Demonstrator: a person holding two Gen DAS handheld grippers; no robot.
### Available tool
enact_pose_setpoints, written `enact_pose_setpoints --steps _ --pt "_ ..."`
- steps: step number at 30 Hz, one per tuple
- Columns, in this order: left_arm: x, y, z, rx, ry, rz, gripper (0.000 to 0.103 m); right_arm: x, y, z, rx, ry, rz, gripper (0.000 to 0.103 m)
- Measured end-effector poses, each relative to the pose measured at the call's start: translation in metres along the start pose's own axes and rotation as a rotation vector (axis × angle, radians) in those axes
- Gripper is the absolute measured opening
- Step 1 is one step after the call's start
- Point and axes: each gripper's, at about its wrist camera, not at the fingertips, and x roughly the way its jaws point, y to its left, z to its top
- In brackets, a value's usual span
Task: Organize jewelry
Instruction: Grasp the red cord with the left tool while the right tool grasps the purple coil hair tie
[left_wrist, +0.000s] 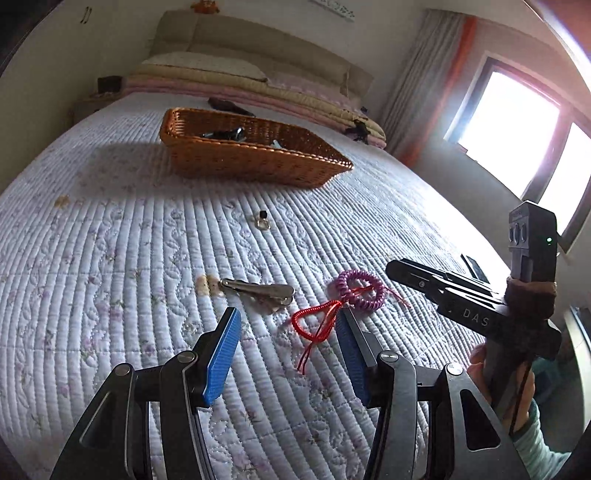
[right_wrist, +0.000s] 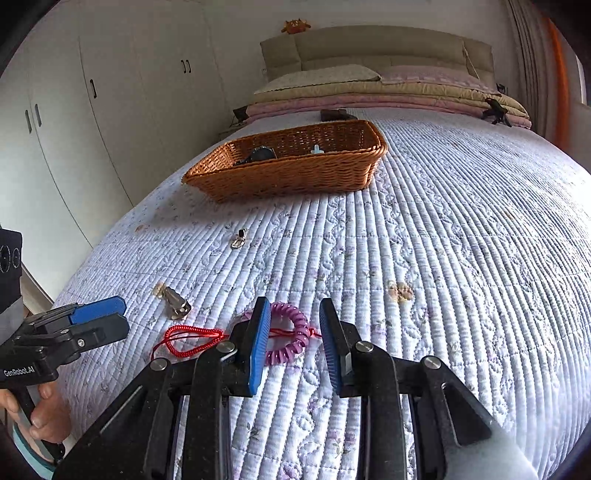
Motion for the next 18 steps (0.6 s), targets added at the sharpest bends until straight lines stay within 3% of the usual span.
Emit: enact_pose_setpoints --steps 3,5,6,18 --pt "0.011 -0.003 -0.002 0.004 0.033 0.021 0.054 0.005 0.001 -0.001 -0.002 0.026 -0.015 0.031" --pt "0.019 -0.005 -0.003 0.009 0.058 0.028 0.036 0.011 0.001 -0.003 0.002 0.052 -0.015 0.029" --pt "0.023 -0.007 -0.003 0.013 0.072 0.031 0.032 0.015 0.001 -0.004 0.001 0.070 -0.014 0.027" --pt "0.049 -0.018 0.007 0.020 0.108 0.063 0.030 0.033 0.005 -0.004 -0.025 0.122 -0.070 0.026"
